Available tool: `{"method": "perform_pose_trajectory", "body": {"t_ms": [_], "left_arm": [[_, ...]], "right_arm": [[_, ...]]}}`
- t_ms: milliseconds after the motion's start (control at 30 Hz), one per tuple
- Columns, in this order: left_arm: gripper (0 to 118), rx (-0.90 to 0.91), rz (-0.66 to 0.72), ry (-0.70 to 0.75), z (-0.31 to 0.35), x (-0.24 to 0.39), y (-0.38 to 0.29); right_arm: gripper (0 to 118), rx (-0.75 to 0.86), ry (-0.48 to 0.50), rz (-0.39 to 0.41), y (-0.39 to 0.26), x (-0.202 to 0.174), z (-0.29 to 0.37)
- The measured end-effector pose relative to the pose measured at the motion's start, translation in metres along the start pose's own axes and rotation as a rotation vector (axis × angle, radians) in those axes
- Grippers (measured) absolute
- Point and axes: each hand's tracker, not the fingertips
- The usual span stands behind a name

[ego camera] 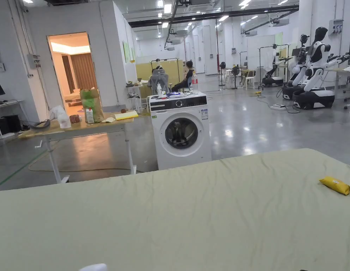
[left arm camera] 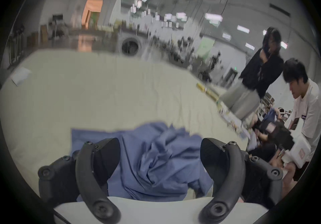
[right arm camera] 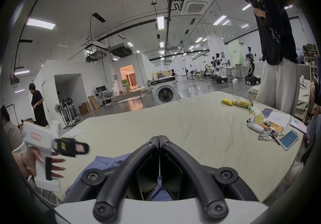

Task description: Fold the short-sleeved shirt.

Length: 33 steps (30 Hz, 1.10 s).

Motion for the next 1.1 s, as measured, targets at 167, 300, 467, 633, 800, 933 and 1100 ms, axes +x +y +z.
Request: {"method": "perform_pose_trajectory", "body": {"t_ms": [167,300,467,633,800,933,1100], "left_arm": [[83,0.515,-0.121,0.257,0.102,0.023,-0.024],[0,0.542,-0.153,0.500,0.127,0.033,-0.055],[0,0.448,-0.082,0.451,0.124,0.009,-0.064],[0,0.458,-0.149,0.474,0.116,-0.004,-0.036],[0,0.074,-0.124,0.348,0.040,-0.056,0.021],[84,-0.196,-0.068,0.317,-0.043,-0.109,0.029],[99,-0.264,0.054,0.334,-0.119,-0.158,-0.003]], "right_arm": [[0,0.063,0.029,0.066,0.006,-0.019,0.004],[0,0.069,0.046,0.080,0.002,-0.032,0.003],[0,0.103,0.053,0.075,0.000,-0.041,0.004],[0,0.112,0.052,0.104,0.002,-0.044,0.001],[0,0.089,0.039,0.128,0.000,-0.038,-0.009],[0,0.057,0.026,0.130,-0.005,-0.033,-0.020],[0,0.008,0.003,0.126,-0.013,-0.025,-0.035]]}}
